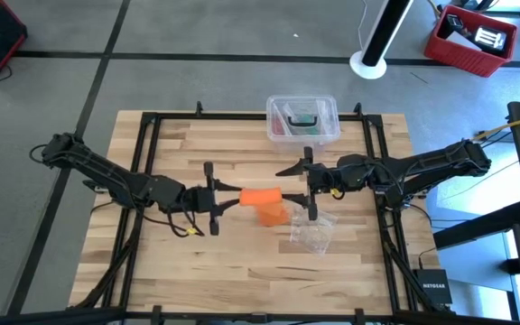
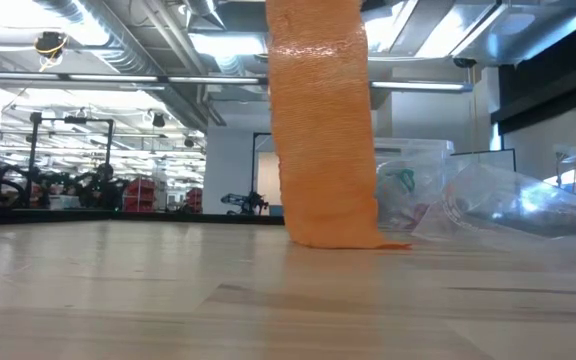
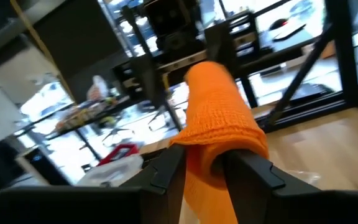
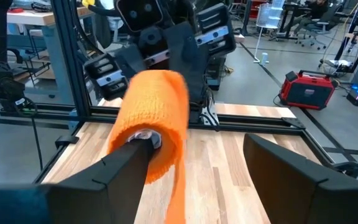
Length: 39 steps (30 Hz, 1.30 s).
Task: Roll bandage
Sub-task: Roll the orange bandage
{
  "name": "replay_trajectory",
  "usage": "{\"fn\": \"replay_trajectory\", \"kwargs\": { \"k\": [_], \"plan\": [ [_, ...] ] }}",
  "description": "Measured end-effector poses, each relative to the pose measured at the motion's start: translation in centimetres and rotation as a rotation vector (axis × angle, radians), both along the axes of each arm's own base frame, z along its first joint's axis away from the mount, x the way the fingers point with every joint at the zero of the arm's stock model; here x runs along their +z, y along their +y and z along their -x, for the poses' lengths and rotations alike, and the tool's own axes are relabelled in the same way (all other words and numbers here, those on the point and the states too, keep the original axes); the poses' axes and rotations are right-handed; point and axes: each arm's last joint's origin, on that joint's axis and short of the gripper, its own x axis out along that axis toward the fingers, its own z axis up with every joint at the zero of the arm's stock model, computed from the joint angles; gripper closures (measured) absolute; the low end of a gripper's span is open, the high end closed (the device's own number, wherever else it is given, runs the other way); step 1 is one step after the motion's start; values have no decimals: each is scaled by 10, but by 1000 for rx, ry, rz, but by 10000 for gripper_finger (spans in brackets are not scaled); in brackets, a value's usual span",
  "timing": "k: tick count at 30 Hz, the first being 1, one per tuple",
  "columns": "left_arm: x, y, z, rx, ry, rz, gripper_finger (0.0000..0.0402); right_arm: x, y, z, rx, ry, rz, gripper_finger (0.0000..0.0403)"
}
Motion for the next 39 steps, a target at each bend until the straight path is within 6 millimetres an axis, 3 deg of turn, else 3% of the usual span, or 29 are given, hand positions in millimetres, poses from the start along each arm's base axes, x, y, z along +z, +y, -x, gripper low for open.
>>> {"fn": "replay_trajectory", "kwargs": {
  "k": [10, 19, 24, 32, 36, 39],
  "plan": [
    [1, -1, 2, 62, 27, -143, 265, 0, 0, 0, 1, 1, 0, 136],
    [-1, -2, 3, 149, 32, -83, 263, 0, 0, 0, 3, 1, -1, 136],
    [1, -2, 3, 150, 34, -146, 263, 0, 0, 0, 5, 1, -1, 136],
    [0, -6, 2, -4, 48, -239, 263, 0, 1, 0, 10, 1, -2, 136],
    [0, -6, 2, -13, 46, -234, 282, 0, 1, 0, 9, 1, -2, 136],
    [0, -6, 2, -12, 40, -215, 328, 0, 1, 0, 9, 1, -2, 137]
  ]
}}
